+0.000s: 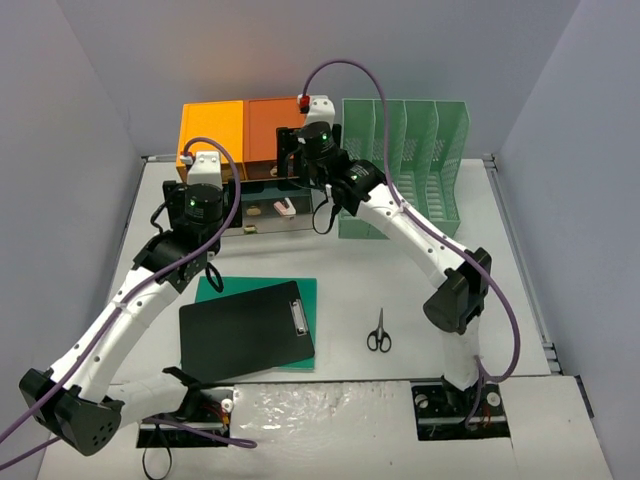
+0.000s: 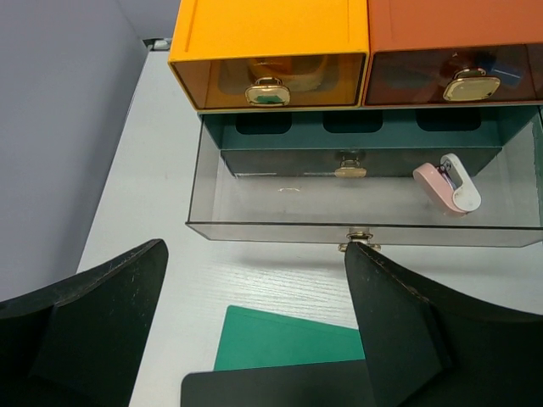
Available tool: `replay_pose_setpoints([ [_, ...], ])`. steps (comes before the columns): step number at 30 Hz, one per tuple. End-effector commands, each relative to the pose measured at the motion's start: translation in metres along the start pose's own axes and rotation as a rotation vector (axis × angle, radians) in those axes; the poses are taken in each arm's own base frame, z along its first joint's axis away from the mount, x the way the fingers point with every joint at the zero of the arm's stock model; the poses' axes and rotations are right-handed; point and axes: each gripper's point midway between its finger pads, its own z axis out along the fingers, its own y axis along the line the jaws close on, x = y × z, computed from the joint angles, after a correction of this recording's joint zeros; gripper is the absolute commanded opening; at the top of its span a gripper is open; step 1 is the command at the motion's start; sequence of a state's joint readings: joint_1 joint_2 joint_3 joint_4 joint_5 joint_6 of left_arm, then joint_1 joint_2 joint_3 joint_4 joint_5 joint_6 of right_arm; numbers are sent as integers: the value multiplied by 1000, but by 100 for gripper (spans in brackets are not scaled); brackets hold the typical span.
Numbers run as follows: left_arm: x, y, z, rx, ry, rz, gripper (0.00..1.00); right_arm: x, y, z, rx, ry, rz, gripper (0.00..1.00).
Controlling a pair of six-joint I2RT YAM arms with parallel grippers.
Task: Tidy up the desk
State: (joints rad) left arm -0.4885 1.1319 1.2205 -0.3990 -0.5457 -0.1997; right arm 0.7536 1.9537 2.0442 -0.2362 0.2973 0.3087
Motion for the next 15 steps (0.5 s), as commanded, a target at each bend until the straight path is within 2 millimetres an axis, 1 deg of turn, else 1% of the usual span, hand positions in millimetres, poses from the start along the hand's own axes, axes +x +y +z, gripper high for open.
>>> replay_pose_setpoints([
  [1, -12, 5, -11, 9, -46, -78, 83, -32, -6, 28, 11, -103, 19, 78],
  [5, 5, 3, -13, 27, -13, -86, 83, -49, -7, 51, -19, -164, 35, 78],
  [7, 11, 0, -14, 47, -2, -104, 83, -51, -11, 68, -25, -189, 25, 78],
  [9, 19, -3, -14, 62, 15, -111, 83, -54, -14, 80, -32, -210, 27, 78],
  [10, 22, -5, -14, 70, 23, -113, 83, -59, -14, 85, -46, -237, 31, 77],
  [15, 31, -10, -17, 98, 42, -106, 83, -65, -23, 105, -59, -293, 52, 75],
])
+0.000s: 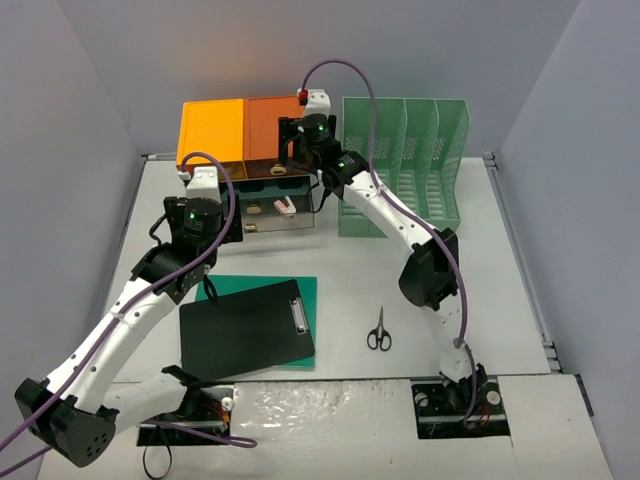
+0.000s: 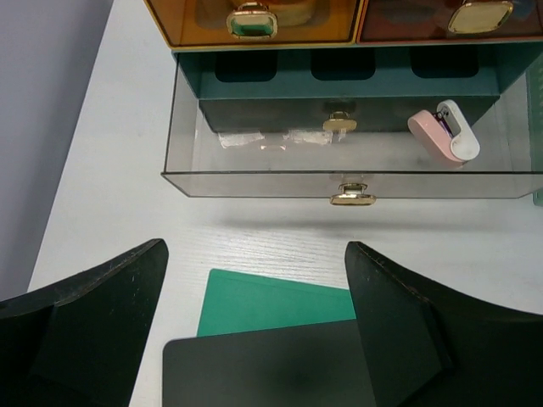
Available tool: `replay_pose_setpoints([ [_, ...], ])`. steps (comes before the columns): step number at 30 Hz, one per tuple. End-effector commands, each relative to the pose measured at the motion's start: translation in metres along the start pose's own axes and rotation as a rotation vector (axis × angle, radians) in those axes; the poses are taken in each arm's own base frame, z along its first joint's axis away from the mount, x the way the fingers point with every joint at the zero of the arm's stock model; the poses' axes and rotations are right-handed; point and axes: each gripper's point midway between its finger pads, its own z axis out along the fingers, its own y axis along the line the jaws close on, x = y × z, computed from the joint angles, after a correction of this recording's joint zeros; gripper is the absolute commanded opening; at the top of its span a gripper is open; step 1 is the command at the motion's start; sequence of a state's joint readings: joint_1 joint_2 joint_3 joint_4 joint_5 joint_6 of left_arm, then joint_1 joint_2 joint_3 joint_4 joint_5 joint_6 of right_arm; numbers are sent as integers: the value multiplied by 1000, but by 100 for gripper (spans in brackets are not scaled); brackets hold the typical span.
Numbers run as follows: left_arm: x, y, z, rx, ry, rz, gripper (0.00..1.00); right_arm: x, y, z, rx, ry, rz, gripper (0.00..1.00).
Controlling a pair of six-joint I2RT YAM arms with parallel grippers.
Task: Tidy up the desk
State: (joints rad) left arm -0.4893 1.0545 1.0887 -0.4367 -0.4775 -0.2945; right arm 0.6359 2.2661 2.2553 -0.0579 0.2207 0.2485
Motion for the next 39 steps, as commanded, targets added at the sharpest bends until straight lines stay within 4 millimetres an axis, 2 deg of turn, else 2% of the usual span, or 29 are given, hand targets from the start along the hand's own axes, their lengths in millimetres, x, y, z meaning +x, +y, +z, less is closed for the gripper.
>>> replay_pose_setpoints([
  [1, -13, -7, -10, 50, -41, -57, 83, -73, 7, 3, -73, -231, 58, 75],
  [6, -1, -9, -11, 62, -10, -50, 83, -66, 2, 23, -88, -234, 91, 75],
  [15, 26, -14, -5, 72, 41, -82, 83, -43, 1, 38, -114, -187, 114, 75],
  [26, 63, -28, 28, 64, 60, -109, 83, -21, -2, 45, -137, -116, 135, 75],
  [39, 74, -42, 68, 42, 30, -93, 83, 14, 12, 45, -205, 8, 141, 73],
])
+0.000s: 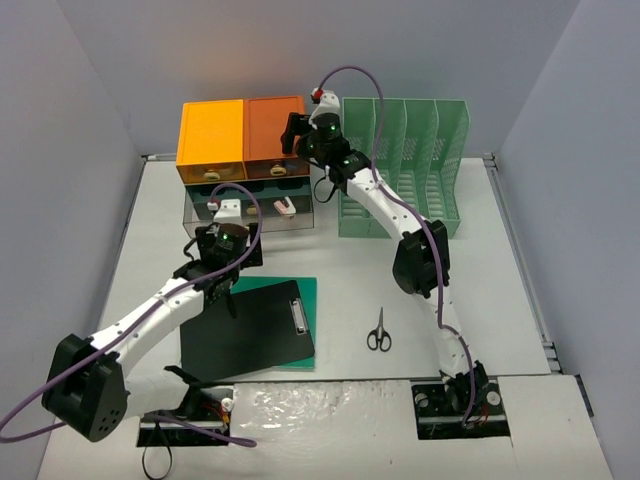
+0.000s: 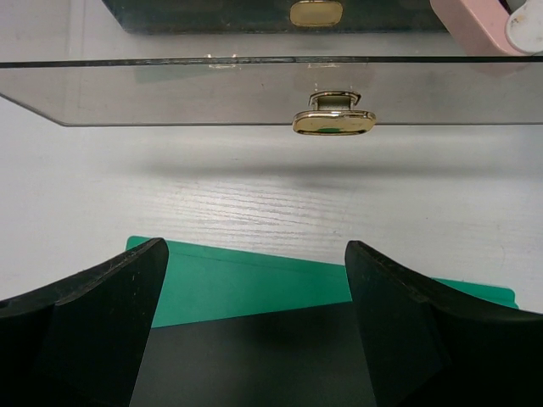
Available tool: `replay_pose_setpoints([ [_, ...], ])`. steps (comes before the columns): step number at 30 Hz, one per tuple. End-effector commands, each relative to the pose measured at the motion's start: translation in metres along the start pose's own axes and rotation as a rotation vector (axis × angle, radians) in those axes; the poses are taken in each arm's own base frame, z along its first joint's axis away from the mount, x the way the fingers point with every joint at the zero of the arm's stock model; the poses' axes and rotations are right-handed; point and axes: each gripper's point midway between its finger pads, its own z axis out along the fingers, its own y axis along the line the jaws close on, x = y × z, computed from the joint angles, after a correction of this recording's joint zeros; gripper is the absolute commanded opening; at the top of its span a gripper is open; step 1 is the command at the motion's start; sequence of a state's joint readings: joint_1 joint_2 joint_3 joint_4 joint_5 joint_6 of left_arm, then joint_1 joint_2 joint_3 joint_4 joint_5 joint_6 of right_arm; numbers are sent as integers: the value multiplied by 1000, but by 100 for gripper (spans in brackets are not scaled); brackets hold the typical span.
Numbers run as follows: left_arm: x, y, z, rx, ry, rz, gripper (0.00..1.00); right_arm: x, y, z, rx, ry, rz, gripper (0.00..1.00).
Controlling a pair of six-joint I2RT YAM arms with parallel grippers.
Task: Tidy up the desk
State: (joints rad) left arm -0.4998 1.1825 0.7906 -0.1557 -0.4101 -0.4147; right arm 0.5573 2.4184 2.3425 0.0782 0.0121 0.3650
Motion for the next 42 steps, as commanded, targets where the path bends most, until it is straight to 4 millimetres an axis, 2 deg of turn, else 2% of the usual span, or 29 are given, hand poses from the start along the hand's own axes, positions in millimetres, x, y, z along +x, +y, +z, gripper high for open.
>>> replay_pose_setpoints([
  [1, -32, -10, 11, 8, -112, -47, 83, 4, 15, -5, -54, 37, -9, 72],
  [14, -49, -21, 36, -2, -156, -30, 83, 26, 16, -13, -34, 109, -40, 60],
  [24, -75, -24, 63, -13, -203, -31, 83, 28, 19, -19, -34, 133, -56, 57],
  [36, -116, -3, 100, -46, -278, -65, 83, 35, 21, -21, -35, 161, -68, 57],
  [42, -127, 1, 120, -57, -305, -83, 83, 43, 20, -22, -33, 179, -75, 57],
])
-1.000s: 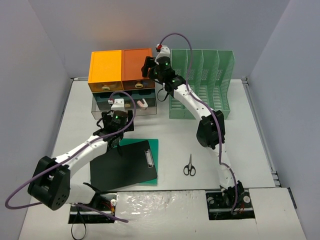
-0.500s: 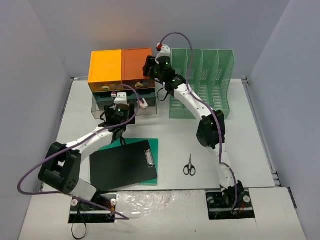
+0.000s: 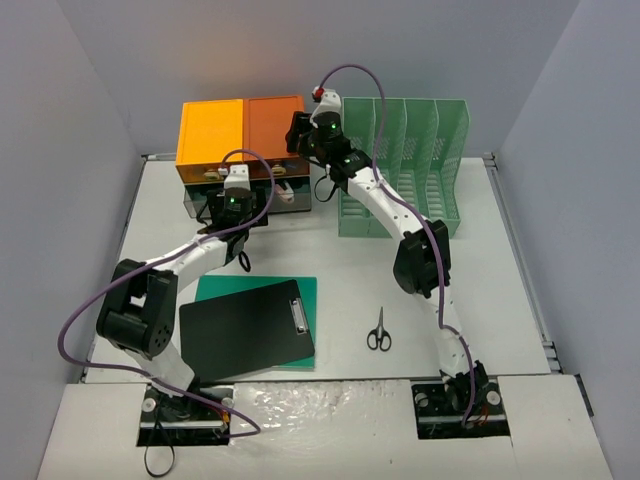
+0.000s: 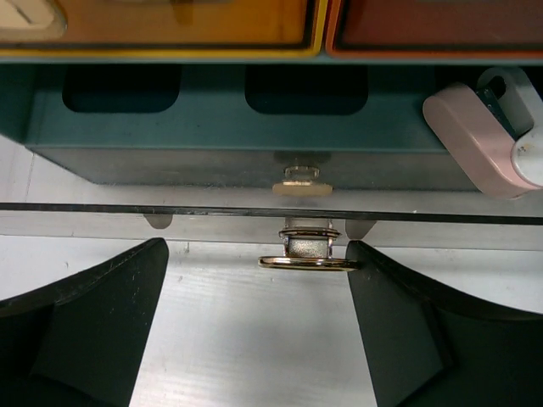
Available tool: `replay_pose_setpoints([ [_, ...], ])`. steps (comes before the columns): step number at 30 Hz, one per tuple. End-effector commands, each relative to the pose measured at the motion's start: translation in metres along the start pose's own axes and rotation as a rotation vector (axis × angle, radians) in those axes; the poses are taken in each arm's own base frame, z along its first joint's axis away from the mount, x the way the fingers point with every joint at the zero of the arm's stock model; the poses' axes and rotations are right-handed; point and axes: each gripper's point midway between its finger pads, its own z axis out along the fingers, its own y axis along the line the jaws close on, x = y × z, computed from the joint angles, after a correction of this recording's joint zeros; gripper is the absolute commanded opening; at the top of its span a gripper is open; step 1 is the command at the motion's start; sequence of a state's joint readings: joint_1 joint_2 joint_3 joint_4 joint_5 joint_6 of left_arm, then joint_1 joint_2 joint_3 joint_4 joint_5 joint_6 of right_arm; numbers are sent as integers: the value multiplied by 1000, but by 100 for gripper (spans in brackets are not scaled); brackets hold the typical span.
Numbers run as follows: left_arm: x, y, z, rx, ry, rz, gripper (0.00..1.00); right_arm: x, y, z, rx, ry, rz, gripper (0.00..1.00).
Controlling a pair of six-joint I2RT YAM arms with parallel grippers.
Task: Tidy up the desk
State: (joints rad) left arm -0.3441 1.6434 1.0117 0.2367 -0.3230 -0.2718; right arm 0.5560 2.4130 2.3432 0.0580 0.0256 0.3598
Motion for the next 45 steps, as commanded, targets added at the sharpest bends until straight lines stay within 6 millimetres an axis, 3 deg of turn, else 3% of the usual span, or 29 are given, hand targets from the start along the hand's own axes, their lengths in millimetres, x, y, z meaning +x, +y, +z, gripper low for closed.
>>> replay_pose_setpoints([
  [1, -73, 14, 13, -48, -201, -84, 83, 44, 24, -20, -51, 172, -70, 57],
  [19, -95, 0, 60, -26, -240, -74, 83, 56, 32, -26, -60, 207, -71, 57],
  [26, -101, -2, 55, -9, -248, -80, 83, 61, 32, -26, -61, 218, -74, 57],
  [29, -93, -2, 43, 7, -243, -111, 83, 61, 34, -26, -64, 217, -77, 57],
  [35, -56, -12, 30, 46, -193, -146, 82, 59, 33, -25, -63, 211, -80, 57],
  [41, -43, -25, 22, 115, -204, -208, 82, 61, 34, -23, -61, 213, -77, 57],
  [45, -36, -36, 28, 167, -199, -218, 82, 62, 37, -21, -66, 210, -77, 57],
])
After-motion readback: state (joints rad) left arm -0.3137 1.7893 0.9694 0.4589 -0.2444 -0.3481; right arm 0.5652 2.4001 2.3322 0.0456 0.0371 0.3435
